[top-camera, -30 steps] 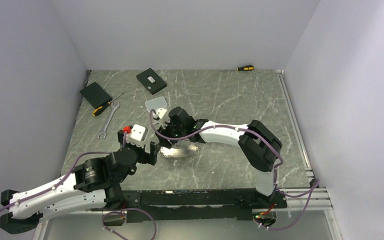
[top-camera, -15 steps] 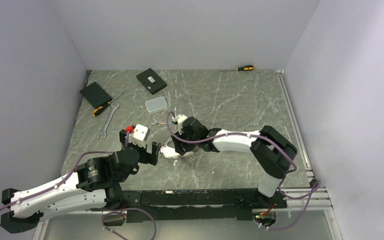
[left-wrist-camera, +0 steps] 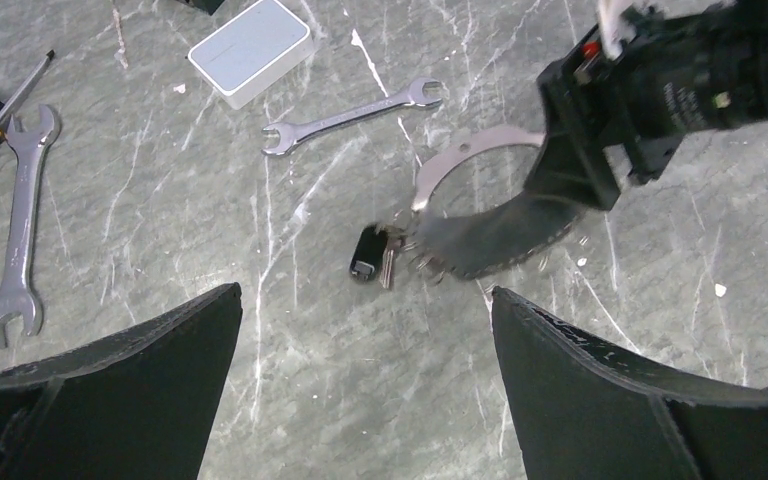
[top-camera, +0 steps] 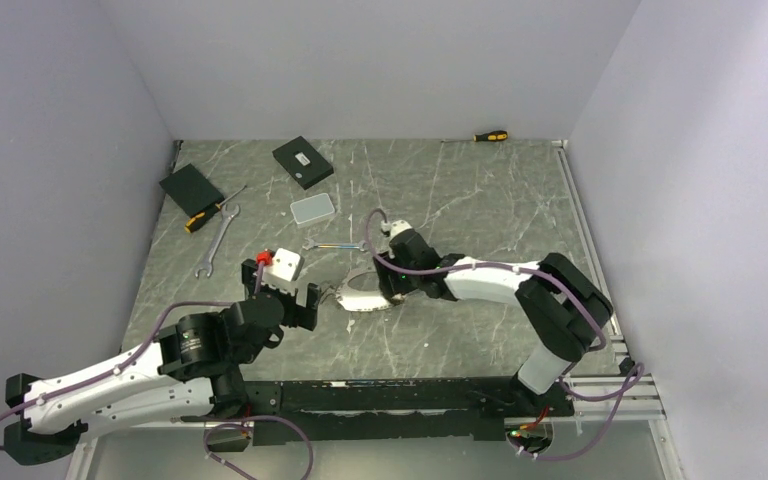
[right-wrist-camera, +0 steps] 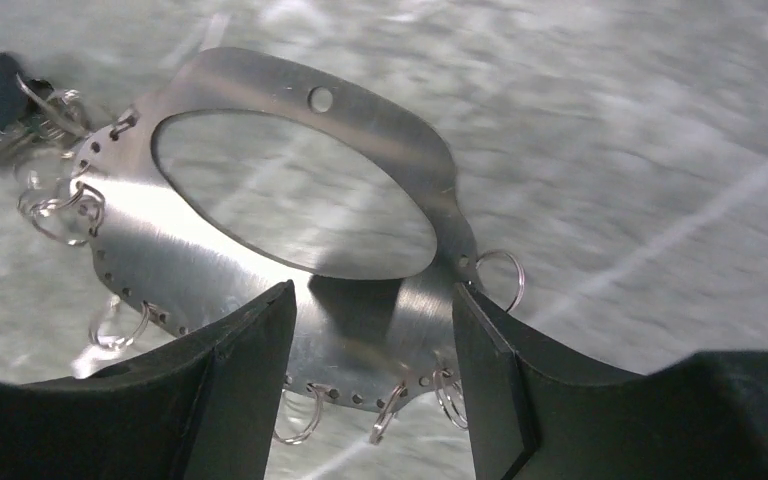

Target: Put the keys on the keyring

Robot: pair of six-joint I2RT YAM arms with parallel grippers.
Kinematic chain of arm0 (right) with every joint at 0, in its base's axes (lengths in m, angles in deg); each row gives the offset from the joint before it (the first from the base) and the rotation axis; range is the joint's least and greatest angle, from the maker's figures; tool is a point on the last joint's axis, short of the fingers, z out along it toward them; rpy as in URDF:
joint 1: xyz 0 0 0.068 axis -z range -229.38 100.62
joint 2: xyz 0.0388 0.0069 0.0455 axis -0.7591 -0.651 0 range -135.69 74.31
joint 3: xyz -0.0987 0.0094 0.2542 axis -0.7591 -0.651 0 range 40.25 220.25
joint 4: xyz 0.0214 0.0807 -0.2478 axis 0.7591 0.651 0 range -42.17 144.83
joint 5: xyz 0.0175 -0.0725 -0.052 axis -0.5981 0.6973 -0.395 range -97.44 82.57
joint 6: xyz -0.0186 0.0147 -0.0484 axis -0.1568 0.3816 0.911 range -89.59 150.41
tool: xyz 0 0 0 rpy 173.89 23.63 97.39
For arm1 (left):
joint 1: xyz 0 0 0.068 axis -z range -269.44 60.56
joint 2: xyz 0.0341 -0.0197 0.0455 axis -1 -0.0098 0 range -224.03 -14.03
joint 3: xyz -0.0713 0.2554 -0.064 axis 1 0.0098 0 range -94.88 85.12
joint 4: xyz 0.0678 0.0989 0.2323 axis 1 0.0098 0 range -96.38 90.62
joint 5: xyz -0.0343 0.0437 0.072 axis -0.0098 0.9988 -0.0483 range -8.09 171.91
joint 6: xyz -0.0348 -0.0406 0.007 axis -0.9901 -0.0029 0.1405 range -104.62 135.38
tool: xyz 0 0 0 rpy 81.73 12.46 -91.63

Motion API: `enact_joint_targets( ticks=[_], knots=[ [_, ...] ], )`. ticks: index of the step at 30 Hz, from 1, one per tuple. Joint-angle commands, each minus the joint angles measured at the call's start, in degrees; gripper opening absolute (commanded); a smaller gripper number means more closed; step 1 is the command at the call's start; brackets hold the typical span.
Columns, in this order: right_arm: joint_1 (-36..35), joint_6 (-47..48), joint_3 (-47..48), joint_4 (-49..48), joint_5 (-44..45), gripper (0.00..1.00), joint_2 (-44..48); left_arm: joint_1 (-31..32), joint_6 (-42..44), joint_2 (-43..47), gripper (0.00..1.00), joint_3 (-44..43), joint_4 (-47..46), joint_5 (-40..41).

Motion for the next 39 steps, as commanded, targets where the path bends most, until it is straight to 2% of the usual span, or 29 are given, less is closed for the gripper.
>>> enact_joint_targets(
  ticks=[1,6,11,18,21,22,24,25,30,34,37,39],
  knots=[
    [4.25,2.42,-2.60,6.60,4.25,0.63,3.64,-0.11,-0.31,-0.84,0.99,-0.68,-0.79,1.71],
    [5.54,6.48,0.04,9.82,6.06,0.63,6.00,-0.11,-0.11,-1.02,0.99,-0.50,-1.13,1.64],
    [5.49,9.23,2.95,11.19,0.01,0.63,8.19,-0.11,-0.04,-1.27,1.00,-0.42,-1.26,1.60],
    [5.45,9.22,4.60,12.27,-0.84,0.65,14.82,-0.11,0.87,-2.07,0.99,0.47,-3.20,0.88],
    [5.47,8.99,3.42,10.98,-0.61,0.69,19.36,-0.11,1.87,-2.64,1.00,1.57,-5.13,0.67],
    [5.45,8.90,2.79,10.26,-0.28,0.75,21.22,-0.11,2.17,-2.94,0.99,1.99,-5.89,0.82],
    [5.45,8.72,1.47,8.65,0.60,0.97,25.43,-0.11,2.66,-3.57,0.99,2.57,-7.31,1.79],
    [5.45,8.56,0.82,7.91,0.94,0.99,27.15,-0.11,3.20,-3.80,0.99,2.84,-8.33,2.06],
    [5.45,6.11,-1.93,4.95,4.34,1.00,35.44,-0.24,7.89,-5.77,1.00,4.45,-15.60,2.26],
    [5.45,-1.46,-3.42,5.60,10.79,1.00,40.63,-1.44,11.20,-8.85,1.00,5.12,-21.16,0.37],
    [5.50,-6.51,-4.84,7.06,15.20,1.00,43.67,-4.63,11.20,-12.43,0.99,4.62,-23.30,-2.16],
    [5.47,-6.38,-5.51,8.13,16.70,1.00,45.25,-8.53,9.86,-15.25,0.99,3.41,-22.98,-5.35]
  ],
)
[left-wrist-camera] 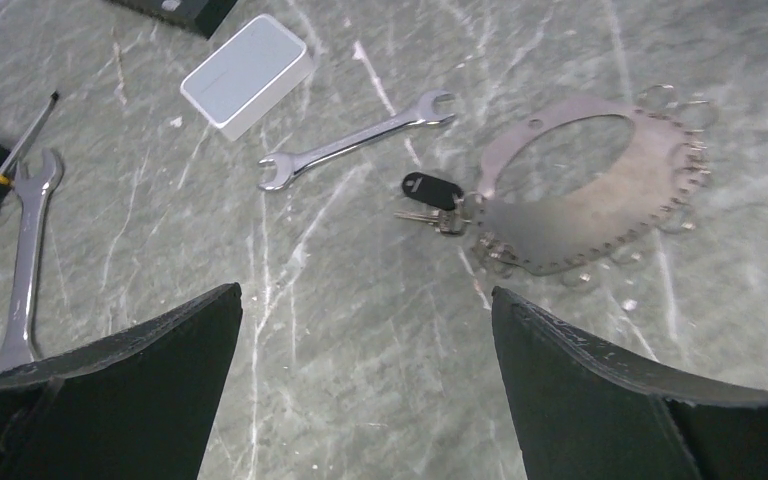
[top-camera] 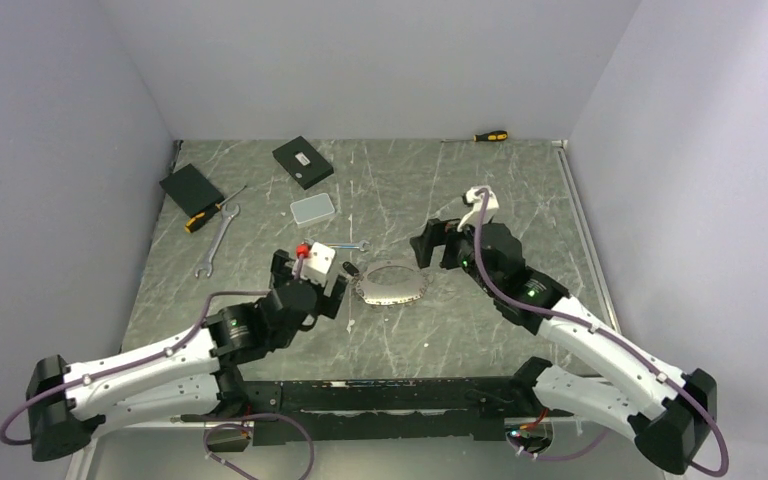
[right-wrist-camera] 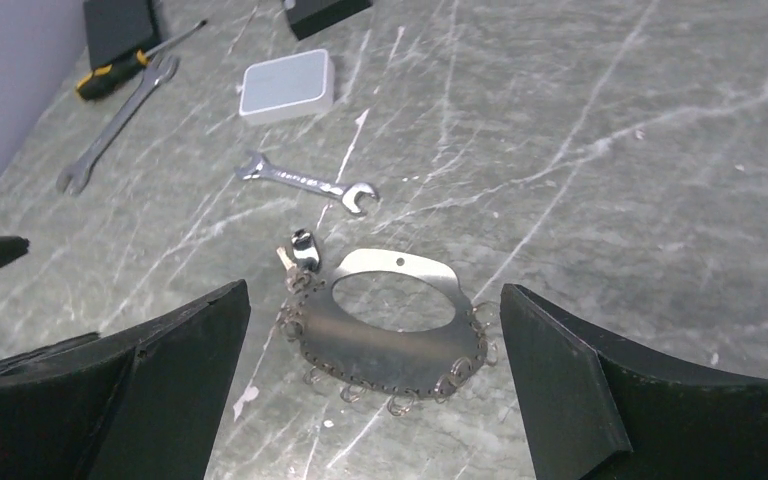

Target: Put the keys on the keyring

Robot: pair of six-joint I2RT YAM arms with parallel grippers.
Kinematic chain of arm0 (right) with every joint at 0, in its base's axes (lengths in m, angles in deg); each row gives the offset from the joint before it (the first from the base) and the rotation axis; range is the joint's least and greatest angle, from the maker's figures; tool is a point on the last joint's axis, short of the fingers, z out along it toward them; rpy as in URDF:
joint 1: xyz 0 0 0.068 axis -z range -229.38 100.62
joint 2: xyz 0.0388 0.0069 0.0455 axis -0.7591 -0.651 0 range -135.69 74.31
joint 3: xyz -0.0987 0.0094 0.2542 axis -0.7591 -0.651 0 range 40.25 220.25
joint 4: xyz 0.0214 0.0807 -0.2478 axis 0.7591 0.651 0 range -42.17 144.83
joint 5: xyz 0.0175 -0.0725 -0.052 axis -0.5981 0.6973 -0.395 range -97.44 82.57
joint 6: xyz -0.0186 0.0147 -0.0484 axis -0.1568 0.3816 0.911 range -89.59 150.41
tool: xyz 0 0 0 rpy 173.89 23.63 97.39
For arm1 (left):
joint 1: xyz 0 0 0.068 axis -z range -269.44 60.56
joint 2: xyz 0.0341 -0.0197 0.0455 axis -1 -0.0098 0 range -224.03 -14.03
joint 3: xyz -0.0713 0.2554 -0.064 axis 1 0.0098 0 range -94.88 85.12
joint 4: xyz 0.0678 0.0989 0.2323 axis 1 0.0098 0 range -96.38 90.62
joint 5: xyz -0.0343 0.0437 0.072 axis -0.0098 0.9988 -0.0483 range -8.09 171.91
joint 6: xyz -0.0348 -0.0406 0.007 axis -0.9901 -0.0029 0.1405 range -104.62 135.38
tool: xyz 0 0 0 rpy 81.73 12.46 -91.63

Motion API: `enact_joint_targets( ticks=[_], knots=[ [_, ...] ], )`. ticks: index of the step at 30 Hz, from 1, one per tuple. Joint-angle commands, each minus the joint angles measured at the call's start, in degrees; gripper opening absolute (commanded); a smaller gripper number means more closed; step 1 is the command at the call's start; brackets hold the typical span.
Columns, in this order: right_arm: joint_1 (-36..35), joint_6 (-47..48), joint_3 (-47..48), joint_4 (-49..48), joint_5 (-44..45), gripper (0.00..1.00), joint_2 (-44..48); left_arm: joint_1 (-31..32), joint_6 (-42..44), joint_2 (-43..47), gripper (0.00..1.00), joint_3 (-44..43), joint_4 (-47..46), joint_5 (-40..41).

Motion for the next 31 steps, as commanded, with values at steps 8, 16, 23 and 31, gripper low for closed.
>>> enact_joint_targets(
  ticks=[8,16,23,31],
  knots=[
    [-0.10,-4.64,-5.90,1.12,11.58,1.00,11.64,-24.72,-5.24,-12.32,0.99,-4.46,-3.51,-8.10],
    [-0.09,-4.67,-7.53,1.87,14.84,1.00,14.36,-42.46,-11.35,-9.98,1.00,-4.63,-0.84,-9.26],
    [-0.10,-5.24,-7.99,1.91,15.32,1.00,15.58,-43.60,-9.00,-6.39,0.99,-2.26,-3.99,-9.23],
    [-0.09,-4.65,-8.39,-0.32,13.16,1.00,18.97,-43.67,-8.71,-6.43,0.99,-2.46,-3.93,-10.25]
  ],
)
